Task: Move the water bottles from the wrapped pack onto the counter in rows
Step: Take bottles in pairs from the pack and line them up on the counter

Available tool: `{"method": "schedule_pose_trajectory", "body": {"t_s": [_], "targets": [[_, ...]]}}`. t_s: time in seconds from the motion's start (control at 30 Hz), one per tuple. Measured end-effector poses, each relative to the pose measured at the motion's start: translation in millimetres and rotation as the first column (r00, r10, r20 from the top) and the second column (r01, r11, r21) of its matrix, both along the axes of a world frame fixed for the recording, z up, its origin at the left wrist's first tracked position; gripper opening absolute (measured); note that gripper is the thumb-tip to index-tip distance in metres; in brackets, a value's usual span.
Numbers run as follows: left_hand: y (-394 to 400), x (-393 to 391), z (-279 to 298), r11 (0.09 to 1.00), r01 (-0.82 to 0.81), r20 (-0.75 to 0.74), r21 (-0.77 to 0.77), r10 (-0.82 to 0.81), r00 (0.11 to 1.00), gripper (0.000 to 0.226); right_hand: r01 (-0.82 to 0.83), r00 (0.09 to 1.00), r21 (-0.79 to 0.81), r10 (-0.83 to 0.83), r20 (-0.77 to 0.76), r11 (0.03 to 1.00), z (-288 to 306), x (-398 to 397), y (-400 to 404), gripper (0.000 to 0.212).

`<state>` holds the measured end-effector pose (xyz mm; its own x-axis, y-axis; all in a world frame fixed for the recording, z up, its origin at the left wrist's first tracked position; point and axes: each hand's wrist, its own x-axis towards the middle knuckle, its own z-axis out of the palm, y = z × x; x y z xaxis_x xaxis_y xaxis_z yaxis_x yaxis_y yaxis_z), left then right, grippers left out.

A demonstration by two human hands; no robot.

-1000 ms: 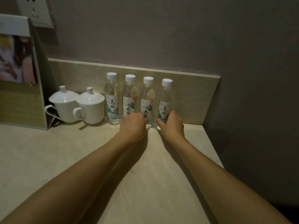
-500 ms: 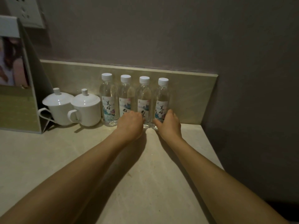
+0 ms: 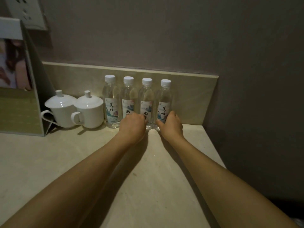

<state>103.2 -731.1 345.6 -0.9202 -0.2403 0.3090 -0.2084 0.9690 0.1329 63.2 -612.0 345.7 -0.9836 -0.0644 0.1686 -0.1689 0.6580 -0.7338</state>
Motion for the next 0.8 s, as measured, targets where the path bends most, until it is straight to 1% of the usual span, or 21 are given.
{"method": "schedule_pose_trajectory", "body": {"t_s": [0.13, 0.2, 0.37, 0.53, 0.7, 0.8], "targets": [[0, 7, -1, 0.999, 0.028, -0.028, 0.016, -0.028, 0.999, 0.028, 0.014, 0.999, 0.0, -0.014, 0.03, 1.0, 2, 7, 0, 0.054], [0, 11, -1, 0.999, 0.033, -0.042, -0.002, -0.033, 0.999, 0.028, 0.019, 0.999, 0.019, -0.019, 0.033, 1.0, 3, 11, 2, 0.055], [8, 17, 6, 0.998, 0.06, -0.051, -0.025, -0.061, 0.997, 0.028, 0.033, 0.999, 0.024, -0.032, -0.025, 0.999, 12, 20, 14, 0.049], [31, 20, 14, 0.992, 0.121, -0.146, 0.043, -0.114, 0.983, 0.034, 0.053, 0.994, -0.037, -0.056, -0.092, 0.998, 24, 32, 32, 0.063], [63, 32, 14, 0.974, 0.179, -0.131, 0.14, -0.161, 0.978, 0.043, 0.1, 0.99, -0.046, -0.104, -0.099, 0.994, 19, 51, 64, 0.053], [82, 38, 21, 0.965, 0.199, -0.131, 0.174, -0.177, 0.975, 0.043, 0.118, 0.985, -0.095, -0.128, -0.114, 0.989, 23, 61, 88, 0.05]]}}
